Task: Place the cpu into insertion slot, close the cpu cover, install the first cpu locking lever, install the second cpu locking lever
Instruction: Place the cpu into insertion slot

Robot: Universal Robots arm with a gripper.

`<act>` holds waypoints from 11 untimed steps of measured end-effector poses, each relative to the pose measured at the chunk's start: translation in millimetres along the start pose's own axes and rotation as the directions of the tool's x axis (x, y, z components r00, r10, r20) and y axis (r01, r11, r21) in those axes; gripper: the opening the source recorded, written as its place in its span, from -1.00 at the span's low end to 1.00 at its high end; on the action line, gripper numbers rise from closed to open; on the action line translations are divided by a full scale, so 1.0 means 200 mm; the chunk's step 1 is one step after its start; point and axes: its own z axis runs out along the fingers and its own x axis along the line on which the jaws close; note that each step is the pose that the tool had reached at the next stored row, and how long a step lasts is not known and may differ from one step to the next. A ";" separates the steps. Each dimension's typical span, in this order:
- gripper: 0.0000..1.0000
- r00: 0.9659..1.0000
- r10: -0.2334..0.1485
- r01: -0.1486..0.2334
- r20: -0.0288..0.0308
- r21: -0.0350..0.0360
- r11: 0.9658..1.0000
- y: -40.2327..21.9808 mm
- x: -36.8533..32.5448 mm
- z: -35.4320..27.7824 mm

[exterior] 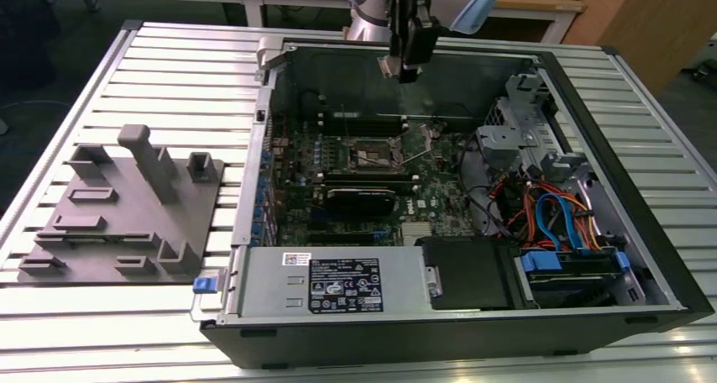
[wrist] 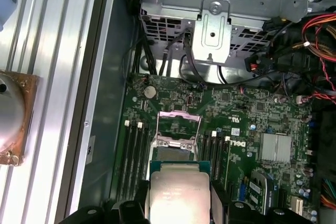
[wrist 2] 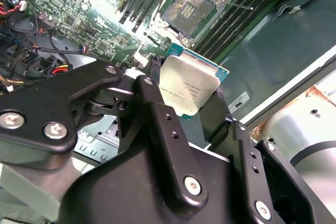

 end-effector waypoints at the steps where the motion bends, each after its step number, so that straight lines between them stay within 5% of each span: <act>1: 0.08 1.000 0.005 -0.005 0.001 0.000 1.000 0.000 0.000 0.001; 11: 0.08 1.000 0.017 -0.017 0.002 0.000 1.000 -0.001 0.000 0.009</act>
